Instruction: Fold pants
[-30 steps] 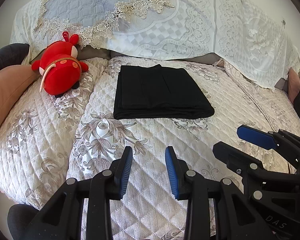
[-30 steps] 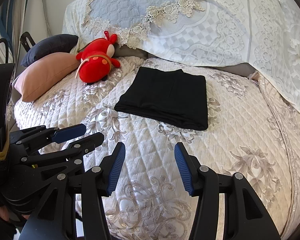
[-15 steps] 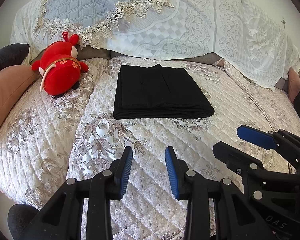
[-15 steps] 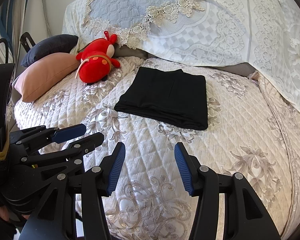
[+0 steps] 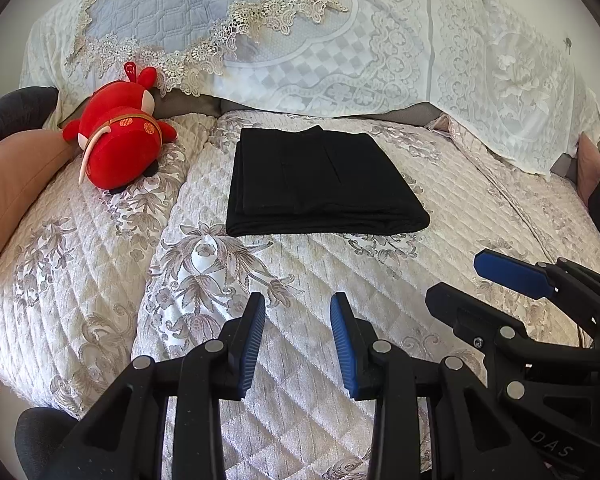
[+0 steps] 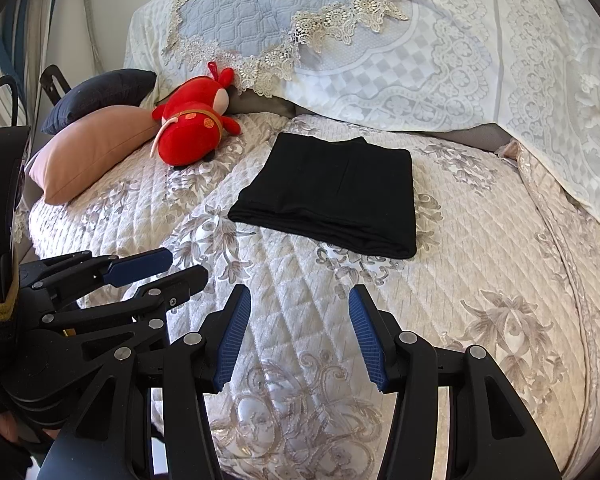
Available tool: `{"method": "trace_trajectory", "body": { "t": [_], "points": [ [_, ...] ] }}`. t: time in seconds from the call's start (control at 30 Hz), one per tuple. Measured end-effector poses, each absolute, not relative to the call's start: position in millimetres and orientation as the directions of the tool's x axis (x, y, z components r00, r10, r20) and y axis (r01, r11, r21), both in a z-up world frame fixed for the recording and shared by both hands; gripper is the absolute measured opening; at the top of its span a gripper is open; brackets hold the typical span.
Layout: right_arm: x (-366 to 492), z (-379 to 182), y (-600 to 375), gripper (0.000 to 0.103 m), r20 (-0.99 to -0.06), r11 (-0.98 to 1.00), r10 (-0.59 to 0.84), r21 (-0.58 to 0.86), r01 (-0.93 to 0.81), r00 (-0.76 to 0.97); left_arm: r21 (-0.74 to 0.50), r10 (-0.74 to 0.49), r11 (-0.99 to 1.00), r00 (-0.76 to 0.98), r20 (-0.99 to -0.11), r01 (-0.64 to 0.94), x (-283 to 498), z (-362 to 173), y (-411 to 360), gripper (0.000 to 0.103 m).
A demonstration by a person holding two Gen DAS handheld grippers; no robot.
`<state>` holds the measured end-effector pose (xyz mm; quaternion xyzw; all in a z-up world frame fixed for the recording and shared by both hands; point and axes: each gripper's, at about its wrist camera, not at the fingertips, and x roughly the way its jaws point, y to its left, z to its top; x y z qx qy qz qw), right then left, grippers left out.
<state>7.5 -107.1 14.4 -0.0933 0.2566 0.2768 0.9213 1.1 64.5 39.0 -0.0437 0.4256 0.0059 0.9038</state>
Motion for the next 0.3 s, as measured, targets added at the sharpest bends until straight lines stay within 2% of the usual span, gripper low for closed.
{"method": "trace_trajectory", "body": {
  "t": [0.3],
  "points": [
    [7.7, 14.4, -107.6, 0.052, -0.524, 0.829, 0.464, -0.029, -0.559, 0.715, -0.059, -0.012, 0.997, 0.648, -0.761, -0.051, 1.4, 40.7, 64.7, 0.036]
  ]
}}
